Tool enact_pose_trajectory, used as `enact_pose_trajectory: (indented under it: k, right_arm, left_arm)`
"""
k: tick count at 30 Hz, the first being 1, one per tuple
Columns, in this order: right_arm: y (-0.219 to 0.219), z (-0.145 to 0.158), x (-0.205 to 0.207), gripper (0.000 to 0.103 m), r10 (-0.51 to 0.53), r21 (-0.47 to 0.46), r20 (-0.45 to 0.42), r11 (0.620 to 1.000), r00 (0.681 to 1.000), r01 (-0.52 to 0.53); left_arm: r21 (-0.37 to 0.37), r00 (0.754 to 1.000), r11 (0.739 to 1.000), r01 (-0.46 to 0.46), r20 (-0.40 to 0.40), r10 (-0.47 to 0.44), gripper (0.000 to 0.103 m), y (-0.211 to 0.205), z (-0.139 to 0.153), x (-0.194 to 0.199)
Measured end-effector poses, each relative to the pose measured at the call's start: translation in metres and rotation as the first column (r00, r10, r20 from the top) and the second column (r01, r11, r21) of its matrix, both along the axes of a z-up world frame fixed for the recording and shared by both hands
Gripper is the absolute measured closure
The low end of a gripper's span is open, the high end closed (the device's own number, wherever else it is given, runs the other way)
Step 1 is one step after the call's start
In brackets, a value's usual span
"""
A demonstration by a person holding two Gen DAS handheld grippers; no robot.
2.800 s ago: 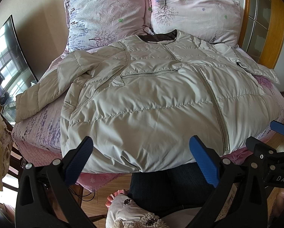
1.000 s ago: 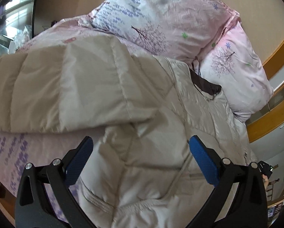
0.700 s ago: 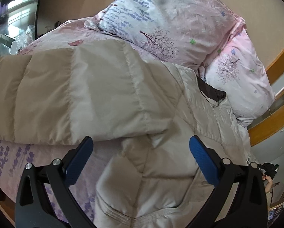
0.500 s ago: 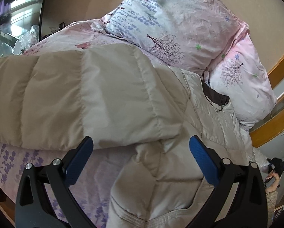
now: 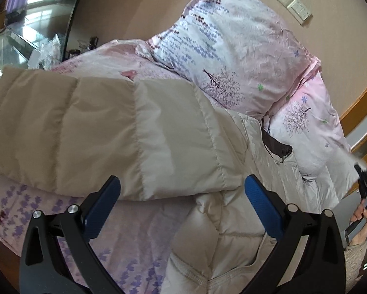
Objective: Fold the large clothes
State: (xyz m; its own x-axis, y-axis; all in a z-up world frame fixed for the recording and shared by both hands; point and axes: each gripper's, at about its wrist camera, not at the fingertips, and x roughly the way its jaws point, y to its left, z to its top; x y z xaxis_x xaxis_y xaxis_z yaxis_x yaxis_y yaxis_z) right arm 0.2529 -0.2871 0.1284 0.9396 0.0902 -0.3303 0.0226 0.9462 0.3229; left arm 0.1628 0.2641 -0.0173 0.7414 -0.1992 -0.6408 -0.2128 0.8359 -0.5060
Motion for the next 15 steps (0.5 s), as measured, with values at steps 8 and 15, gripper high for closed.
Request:
enact_pose_trajectory:
  k: [8,15]
  right_arm:
    - [0.127,-0.063,0.057,0.096,0.202,-0.127,-0.261,0.962,0.944,-0.241]
    - [0.187,-0.131,0.064,0.089,0.177,-0.286,-0.531,0.883,0.829,-0.372]
  left_arm:
    - [0.03,0.999,0.998,-0.049,0.01,0.049,0.002,0.015,0.005,-0.022]
    - [0.0,0.996,0.996,-0.09,0.009,0.09,0.002,0.033,0.001,-0.037]
